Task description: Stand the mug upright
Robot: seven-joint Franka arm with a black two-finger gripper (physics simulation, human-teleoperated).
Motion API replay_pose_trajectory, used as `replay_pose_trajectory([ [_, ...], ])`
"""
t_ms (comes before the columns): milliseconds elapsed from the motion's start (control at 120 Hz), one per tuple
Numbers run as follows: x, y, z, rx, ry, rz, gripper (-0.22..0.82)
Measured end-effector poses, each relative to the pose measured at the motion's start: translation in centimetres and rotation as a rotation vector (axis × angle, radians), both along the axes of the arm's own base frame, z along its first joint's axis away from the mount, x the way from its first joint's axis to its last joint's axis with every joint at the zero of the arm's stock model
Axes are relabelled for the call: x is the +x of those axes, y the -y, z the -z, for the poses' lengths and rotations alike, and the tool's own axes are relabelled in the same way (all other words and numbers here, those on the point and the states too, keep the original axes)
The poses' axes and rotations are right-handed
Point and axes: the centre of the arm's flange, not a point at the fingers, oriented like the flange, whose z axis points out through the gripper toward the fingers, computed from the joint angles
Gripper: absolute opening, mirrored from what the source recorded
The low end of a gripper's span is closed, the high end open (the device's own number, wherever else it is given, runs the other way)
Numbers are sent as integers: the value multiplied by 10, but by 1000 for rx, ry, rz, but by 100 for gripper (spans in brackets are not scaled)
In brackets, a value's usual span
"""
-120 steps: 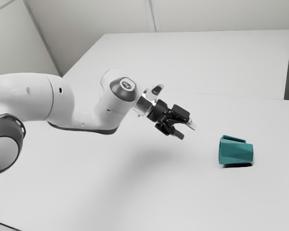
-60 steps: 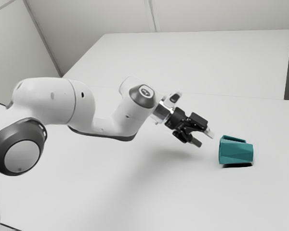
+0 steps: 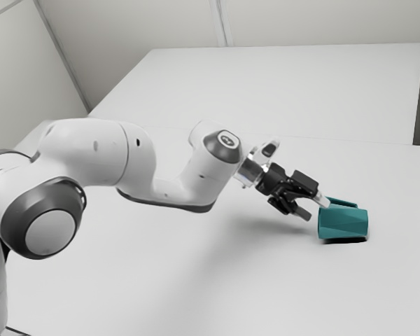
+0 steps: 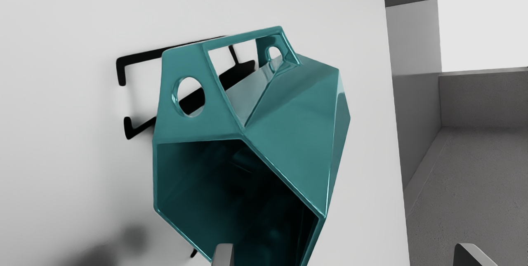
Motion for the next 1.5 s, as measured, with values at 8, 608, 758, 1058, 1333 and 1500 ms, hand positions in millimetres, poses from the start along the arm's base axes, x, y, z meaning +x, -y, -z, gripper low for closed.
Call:
replay_pose_trajectory([
  [8, 0, 0, 1, -2, 0, 0, 58],
  [608, 15, 30, 26, -71, 77, 54, 58],
  [758, 17, 36, 30, -74, 92, 71, 58],
  [1058, 17, 39, 36, -76, 108, 90, 39],
  [1333, 16, 42, 32, -82, 124, 99, 0],
  [1500, 15, 45, 20, -87, 145, 105, -11],
])
